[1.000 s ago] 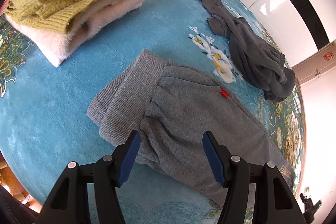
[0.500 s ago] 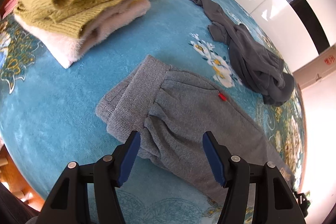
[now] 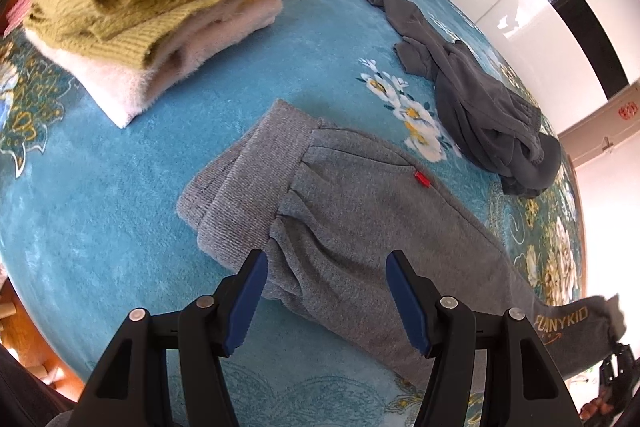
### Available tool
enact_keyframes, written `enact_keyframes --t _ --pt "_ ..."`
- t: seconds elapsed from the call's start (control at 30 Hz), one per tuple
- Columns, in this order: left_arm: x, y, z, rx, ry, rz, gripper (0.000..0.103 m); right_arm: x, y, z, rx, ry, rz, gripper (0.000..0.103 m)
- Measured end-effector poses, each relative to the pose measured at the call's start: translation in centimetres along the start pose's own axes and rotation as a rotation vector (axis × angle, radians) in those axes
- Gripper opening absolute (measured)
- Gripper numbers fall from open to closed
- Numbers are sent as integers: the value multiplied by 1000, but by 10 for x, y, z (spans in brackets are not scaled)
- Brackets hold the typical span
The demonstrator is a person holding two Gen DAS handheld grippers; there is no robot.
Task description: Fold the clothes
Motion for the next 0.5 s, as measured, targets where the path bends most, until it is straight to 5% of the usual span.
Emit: enact_keyframes --t 0.23,0.5 --pt "-5 -2 8 -35 35 -14 66 84 96 152 -454 69 161 17" --pt "-12 -6 19 -95 110 -25 66 161 211 189 -712 270 325 18"
Point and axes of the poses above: each gripper's, at about its wrist camera, not at the fingertips, and x roughly the way its jaws point, z to its left, y to its underside, the point moved 7 cm from there along x, roughly the way its jaws point, and after that the axes turned 9 degrees about z, right-handed, at the moved point
